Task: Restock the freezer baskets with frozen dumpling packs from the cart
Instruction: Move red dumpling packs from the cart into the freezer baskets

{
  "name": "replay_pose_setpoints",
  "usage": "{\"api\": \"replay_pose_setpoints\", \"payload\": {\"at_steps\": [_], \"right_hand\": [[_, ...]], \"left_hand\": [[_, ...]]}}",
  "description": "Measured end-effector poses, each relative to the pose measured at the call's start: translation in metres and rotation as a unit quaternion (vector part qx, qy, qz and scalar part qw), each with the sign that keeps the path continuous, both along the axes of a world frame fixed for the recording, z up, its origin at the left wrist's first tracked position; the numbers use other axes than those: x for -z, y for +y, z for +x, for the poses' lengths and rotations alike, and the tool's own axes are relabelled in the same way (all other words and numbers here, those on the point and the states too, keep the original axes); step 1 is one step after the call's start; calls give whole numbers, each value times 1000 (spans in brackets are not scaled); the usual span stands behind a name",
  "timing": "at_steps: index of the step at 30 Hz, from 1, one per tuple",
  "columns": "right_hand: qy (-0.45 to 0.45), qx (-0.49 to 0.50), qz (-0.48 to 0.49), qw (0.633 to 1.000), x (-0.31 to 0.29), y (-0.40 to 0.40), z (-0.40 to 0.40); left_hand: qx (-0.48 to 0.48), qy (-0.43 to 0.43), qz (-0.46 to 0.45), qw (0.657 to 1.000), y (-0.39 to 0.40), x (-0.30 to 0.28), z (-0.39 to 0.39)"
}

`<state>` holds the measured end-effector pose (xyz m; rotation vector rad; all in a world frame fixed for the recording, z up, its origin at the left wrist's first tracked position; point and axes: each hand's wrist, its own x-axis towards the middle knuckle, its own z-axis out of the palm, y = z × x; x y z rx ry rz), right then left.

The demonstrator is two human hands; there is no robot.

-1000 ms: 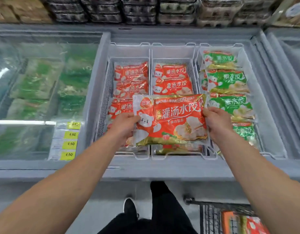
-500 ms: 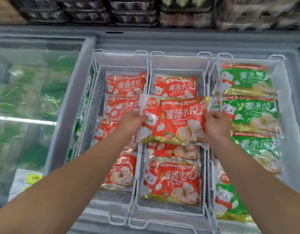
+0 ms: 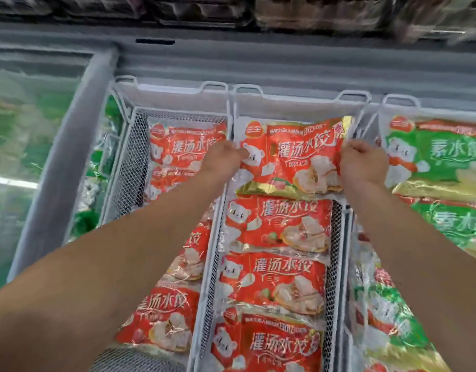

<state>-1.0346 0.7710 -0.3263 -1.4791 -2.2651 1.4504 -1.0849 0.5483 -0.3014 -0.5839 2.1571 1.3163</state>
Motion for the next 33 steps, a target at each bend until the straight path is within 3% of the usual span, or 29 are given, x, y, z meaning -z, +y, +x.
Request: {"api": "replay_pose_setpoints", "payload": {"at_steps": [3, 9, 23, 33], "right_hand": [[-27, -83, 40, 995, 7, 5, -6], [-57, -187, 19, 981, -8, -17, 32], [3, -255, 62, 965, -141, -133, 210], [6, -235, 143, 961, -181, -242, 376]], "left_hand": [[8, 25, 7, 1000, 4, 2, -14], [54, 32, 11, 998, -10, -12, 11], [185, 120, 7, 975, -106, -148, 189], [284, 182, 4, 942, -206, -178, 331]]}}
